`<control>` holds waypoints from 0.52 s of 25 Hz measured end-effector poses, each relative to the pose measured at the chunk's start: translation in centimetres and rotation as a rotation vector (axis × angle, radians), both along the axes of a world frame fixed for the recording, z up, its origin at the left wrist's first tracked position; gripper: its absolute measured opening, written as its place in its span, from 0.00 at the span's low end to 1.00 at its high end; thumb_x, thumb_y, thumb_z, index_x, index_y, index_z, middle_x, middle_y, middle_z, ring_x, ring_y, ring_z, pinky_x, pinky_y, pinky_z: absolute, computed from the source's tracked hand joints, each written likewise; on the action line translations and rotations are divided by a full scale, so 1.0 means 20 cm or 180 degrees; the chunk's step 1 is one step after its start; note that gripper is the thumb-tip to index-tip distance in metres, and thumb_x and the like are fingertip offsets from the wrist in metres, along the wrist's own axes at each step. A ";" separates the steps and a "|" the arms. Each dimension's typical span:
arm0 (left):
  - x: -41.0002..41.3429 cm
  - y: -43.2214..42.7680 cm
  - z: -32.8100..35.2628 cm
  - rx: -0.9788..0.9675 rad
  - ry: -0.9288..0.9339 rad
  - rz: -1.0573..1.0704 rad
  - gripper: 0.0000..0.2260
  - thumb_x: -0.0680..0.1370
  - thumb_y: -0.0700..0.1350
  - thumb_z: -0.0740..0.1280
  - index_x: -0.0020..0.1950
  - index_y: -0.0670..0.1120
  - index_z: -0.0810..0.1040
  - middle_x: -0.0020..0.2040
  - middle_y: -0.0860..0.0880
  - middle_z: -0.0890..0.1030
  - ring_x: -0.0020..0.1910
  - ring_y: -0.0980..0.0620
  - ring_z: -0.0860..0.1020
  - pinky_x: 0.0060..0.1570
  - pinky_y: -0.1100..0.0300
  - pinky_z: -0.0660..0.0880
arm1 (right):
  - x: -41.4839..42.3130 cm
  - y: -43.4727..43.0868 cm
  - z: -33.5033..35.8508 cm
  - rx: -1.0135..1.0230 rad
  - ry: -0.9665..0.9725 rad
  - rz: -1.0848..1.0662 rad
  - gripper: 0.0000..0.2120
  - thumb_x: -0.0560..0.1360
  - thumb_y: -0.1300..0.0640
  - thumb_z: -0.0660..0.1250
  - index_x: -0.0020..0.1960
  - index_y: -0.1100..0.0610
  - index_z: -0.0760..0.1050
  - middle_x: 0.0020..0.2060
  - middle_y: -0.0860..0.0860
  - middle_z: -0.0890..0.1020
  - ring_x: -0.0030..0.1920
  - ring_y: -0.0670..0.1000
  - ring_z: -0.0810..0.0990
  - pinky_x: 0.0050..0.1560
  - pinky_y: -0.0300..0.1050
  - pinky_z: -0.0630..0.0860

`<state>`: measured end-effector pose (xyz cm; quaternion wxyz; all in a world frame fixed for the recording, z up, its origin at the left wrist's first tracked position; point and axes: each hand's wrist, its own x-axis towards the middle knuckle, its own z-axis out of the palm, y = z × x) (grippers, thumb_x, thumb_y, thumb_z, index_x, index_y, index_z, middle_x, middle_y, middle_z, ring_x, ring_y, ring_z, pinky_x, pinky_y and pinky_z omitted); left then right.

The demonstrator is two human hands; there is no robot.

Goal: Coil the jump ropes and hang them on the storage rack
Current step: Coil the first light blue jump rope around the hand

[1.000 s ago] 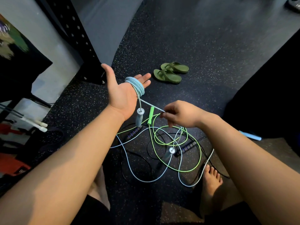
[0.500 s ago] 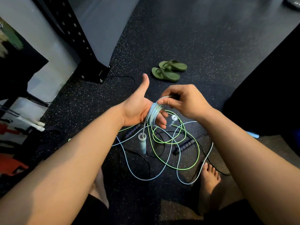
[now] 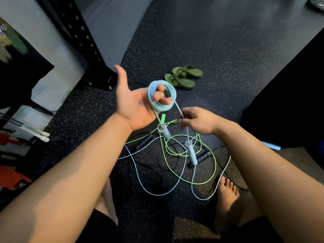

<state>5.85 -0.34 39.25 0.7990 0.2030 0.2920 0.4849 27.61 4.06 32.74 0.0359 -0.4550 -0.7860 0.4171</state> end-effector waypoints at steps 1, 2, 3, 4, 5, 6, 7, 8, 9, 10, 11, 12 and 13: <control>-0.01 0.01 0.00 0.0060 -0.0072 0.0243 0.52 0.67 0.84 0.44 0.45 0.37 0.80 0.32 0.46 0.79 0.38 0.44 0.81 0.59 0.55 0.75 | 0.00 0.00 -0.02 -0.0068 -0.0278 0.0161 0.10 0.80 0.50 0.63 0.45 0.54 0.78 0.39 0.49 0.87 0.33 0.44 0.76 0.41 0.46 0.72; -0.02 0.01 -0.01 0.0113 -0.0134 0.0446 0.52 0.68 0.83 0.45 0.48 0.36 0.81 0.36 0.45 0.81 0.42 0.43 0.83 0.61 0.53 0.76 | 0.00 -0.01 -0.03 -0.0152 -0.0444 0.0280 0.12 0.81 0.50 0.62 0.46 0.54 0.80 0.38 0.48 0.87 0.32 0.44 0.75 0.41 0.47 0.72; -0.03 0.01 -0.01 0.0153 -0.0180 0.0625 0.51 0.69 0.83 0.46 0.52 0.36 0.80 0.41 0.44 0.82 0.46 0.41 0.84 0.63 0.51 0.76 | 0.00 -0.02 -0.03 -0.0252 -0.0494 0.0323 0.13 0.82 0.49 0.61 0.46 0.54 0.80 0.37 0.47 0.87 0.32 0.45 0.74 0.41 0.46 0.72; -0.03 0.02 -0.01 0.0185 -0.0195 0.0787 0.51 0.70 0.82 0.47 0.56 0.35 0.78 0.45 0.42 0.83 0.51 0.39 0.84 0.66 0.49 0.75 | -0.01 -0.03 -0.01 -0.0353 -0.0427 0.0326 0.14 0.82 0.48 0.61 0.47 0.54 0.81 0.36 0.47 0.87 0.32 0.45 0.74 0.41 0.46 0.72; -0.04 0.02 -0.01 0.0214 -0.0169 0.0944 0.51 0.71 0.81 0.47 0.59 0.34 0.76 0.48 0.41 0.83 0.55 0.38 0.83 0.67 0.46 0.75 | -0.02 -0.03 0.00 -0.0426 -0.0314 0.0280 0.14 0.83 0.49 0.61 0.48 0.54 0.81 0.35 0.49 0.86 0.33 0.45 0.74 0.41 0.45 0.72; -0.03 0.03 -0.01 0.0243 -0.0110 0.1088 0.51 0.72 0.81 0.47 0.61 0.34 0.74 0.50 0.39 0.83 0.58 0.37 0.82 0.68 0.44 0.74 | -0.03 -0.03 0.03 -0.0486 -0.0165 0.0249 0.13 0.83 0.50 0.61 0.49 0.55 0.82 0.35 0.51 0.86 0.33 0.46 0.75 0.41 0.46 0.72; -0.03 0.04 -0.02 0.0257 -0.0008 0.1209 0.51 0.72 0.80 0.46 0.63 0.33 0.72 0.51 0.38 0.83 0.59 0.37 0.82 0.69 0.42 0.73 | -0.04 -0.03 0.04 -0.0556 -0.0015 0.0248 0.12 0.82 0.51 0.62 0.51 0.56 0.82 0.34 0.54 0.85 0.33 0.47 0.76 0.41 0.47 0.72; -0.03 0.05 -0.03 0.0249 0.0154 0.1291 0.51 0.73 0.79 0.45 0.64 0.32 0.71 0.51 0.37 0.84 0.59 0.38 0.82 0.70 0.41 0.72 | -0.05 -0.03 0.06 -0.0664 0.0176 0.0290 0.10 0.81 0.52 0.64 0.52 0.56 0.82 0.33 0.55 0.84 0.34 0.49 0.76 0.41 0.49 0.72; -0.02 0.05 -0.03 0.0210 0.0401 0.1339 0.51 0.75 0.78 0.43 0.65 0.31 0.71 0.51 0.37 0.85 0.59 0.39 0.83 0.71 0.41 0.71 | -0.05 -0.04 0.07 -0.0786 0.0395 0.0338 0.09 0.81 0.55 0.65 0.54 0.57 0.82 0.32 0.55 0.82 0.35 0.52 0.77 0.41 0.51 0.72; -0.02 0.06 -0.04 0.0151 0.0693 0.1349 0.50 0.75 0.77 0.41 0.66 0.32 0.70 0.52 0.38 0.85 0.59 0.41 0.83 0.72 0.42 0.70 | -0.06 -0.05 0.08 -0.0889 0.0615 0.0381 0.08 0.81 0.58 0.65 0.55 0.58 0.81 0.31 0.54 0.81 0.35 0.53 0.77 0.40 0.51 0.72; -0.02 0.06 -0.06 0.0088 0.1027 0.1314 0.50 0.76 0.76 0.40 0.68 0.33 0.70 0.54 0.38 0.86 0.60 0.42 0.83 0.73 0.43 0.68 | -0.07 -0.06 0.10 -0.0924 0.0796 0.0399 0.08 0.81 0.61 0.65 0.57 0.59 0.81 0.30 0.50 0.79 0.34 0.52 0.77 0.38 0.49 0.73; -0.02 0.06 -0.07 0.0037 0.1362 0.1224 0.49 0.76 0.75 0.38 0.69 0.34 0.70 0.55 0.38 0.86 0.60 0.43 0.83 0.74 0.45 0.67 | -0.07 -0.07 0.11 -0.0892 0.0933 0.0392 0.08 0.81 0.63 0.65 0.58 0.60 0.80 0.29 0.47 0.78 0.32 0.50 0.76 0.36 0.45 0.74; -0.01 0.07 -0.08 -0.0001 0.1686 0.1093 0.49 0.76 0.75 0.36 0.70 0.35 0.70 0.56 0.38 0.85 0.60 0.44 0.83 0.74 0.47 0.66 | -0.08 -0.08 0.13 -0.0801 0.1036 0.0361 0.09 0.81 0.63 0.64 0.58 0.61 0.80 0.27 0.46 0.76 0.30 0.48 0.75 0.34 0.42 0.74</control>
